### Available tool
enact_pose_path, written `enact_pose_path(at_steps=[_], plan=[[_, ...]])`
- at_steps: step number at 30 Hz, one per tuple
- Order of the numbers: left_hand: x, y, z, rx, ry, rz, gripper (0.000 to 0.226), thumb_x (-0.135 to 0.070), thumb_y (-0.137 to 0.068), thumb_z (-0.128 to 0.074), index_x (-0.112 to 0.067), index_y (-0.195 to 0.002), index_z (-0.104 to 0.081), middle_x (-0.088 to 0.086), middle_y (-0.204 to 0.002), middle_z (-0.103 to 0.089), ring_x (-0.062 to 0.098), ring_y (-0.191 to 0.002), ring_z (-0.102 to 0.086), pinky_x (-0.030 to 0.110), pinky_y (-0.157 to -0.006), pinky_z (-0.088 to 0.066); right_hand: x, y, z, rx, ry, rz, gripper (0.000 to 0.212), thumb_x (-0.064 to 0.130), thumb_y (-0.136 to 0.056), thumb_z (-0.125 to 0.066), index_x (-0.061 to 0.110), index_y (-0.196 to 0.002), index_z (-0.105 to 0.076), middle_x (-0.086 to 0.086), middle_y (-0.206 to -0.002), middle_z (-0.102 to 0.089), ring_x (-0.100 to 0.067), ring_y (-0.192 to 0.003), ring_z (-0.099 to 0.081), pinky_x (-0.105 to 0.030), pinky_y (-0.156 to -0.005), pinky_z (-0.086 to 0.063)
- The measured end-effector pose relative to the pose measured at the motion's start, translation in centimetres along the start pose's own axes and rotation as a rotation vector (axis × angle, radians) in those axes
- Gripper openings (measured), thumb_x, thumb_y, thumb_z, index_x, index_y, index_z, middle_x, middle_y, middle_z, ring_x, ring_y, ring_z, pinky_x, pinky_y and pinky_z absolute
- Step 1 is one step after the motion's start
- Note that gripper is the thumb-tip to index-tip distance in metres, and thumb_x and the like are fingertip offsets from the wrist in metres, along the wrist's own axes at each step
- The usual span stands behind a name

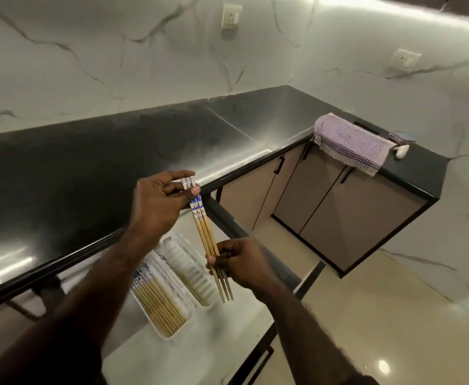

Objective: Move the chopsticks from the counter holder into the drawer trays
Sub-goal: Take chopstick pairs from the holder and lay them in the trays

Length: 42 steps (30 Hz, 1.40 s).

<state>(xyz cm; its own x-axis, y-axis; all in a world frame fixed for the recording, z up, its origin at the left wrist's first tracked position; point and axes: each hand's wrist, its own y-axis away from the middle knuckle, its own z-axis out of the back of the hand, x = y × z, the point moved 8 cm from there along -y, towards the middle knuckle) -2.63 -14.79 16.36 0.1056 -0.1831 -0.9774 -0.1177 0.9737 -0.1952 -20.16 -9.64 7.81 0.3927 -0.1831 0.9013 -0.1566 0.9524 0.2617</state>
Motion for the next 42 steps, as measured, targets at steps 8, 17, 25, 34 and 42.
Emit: enact_pose_path(at_steps=[8, 17, 25, 34, 42], plan=[[9.6, -3.9, -0.5, -0.077, -0.209, 0.081, 0.035, -0.011, -0.082, -0.072, -0.018, -0.115, -0.065, -0.010, -0.092, -0.070, 0.004, -0.084, -0.071, 0.027, -0.075, -0.060, -5.1, -7.6, -1.0, 0.055, 0.139, -0.128, 0.021, 0.027, -0.084, -0.075, 0.015, -0.101, -0.076, -0.002, -0.093, -0.076, -0.018, -0.088, -0.070, -0.033, -0.073, -0.059], [17.9, -3.7, -2.6, -0.115, -0.537, 0.056, 0.055, -0.008, -0.085, -0.070, -0.010, -0.136, -0.050, 0.010, -0.113, -0.069, 0.011, -0.092, -0.067, 0.009, -0.072, -0.051, -13.2, -14.2, -4.6, 0.096, 0.224, -0.218, 0.019, 0.028, -0.087, -0.071, 0.014, -0.098, -0.077, -0.005, -0.084, -0.075, -0.022, -0.070, -0.069, -0.031, -0.058, -0.056], [26.0, -2.0, -3.3, -0.055, -0.688, 0.257, 0.062, -0.012, -0.091, -0.064, -0.013, -0.146, -0.036, 0.012, -0.125, -0.064, 0.023, -0.101, -0.068, 0.030, -0.080, -0.055, -18.6, -15.8, -6.6, 0.041, 0.393, -0.266, 0.015, 0.026, -0.086, -0.069, 0.018, -0.096, -0.077, -0.001, -0.081, -0.072, -0.017, -0.068, -0.058, -0.022, -0.065, -0.038], [30.0, -1.8, -2.7, -0.007, -0.856, 0.351, 0.060, -0.020, -0.089, -0.066, -0.008, -0.143, -0.040, 0.013, -0.109, -0.068, 0.018, -0.084, -0.064, 0.031, -0.075, -0.055, -20.2, -15.6, -9.0, 0.010, 0.492, -0.311, 0.021, 0.023, -0.091, -0.057, 0.015, -0.101, -0.073, -0.006, -0.098, -0.072, -0.026, -0.089, -0.067, -0.031, -0.074, -0.053], [32.6, -1.4, -3.9, 0.216, -1.191, 0.445, 0.058, -0.031, -0.090, -0.061, -0.013, -0.141, -0.038, 0.010, -0.132, -0.056, 0.030, -0.130, -0.045, 0.048, -0.111, -0.026, -20.9, -16.2, -9.8, -0.056, 0.561, -0.366, 0.021, 0.024, -0.092, -0.056, 0.014, -0.105, -0.069, -0.007, -0.104, -0.069, -0.026, -0.093, -0.067, -0.038, -0.085, -0.056]])
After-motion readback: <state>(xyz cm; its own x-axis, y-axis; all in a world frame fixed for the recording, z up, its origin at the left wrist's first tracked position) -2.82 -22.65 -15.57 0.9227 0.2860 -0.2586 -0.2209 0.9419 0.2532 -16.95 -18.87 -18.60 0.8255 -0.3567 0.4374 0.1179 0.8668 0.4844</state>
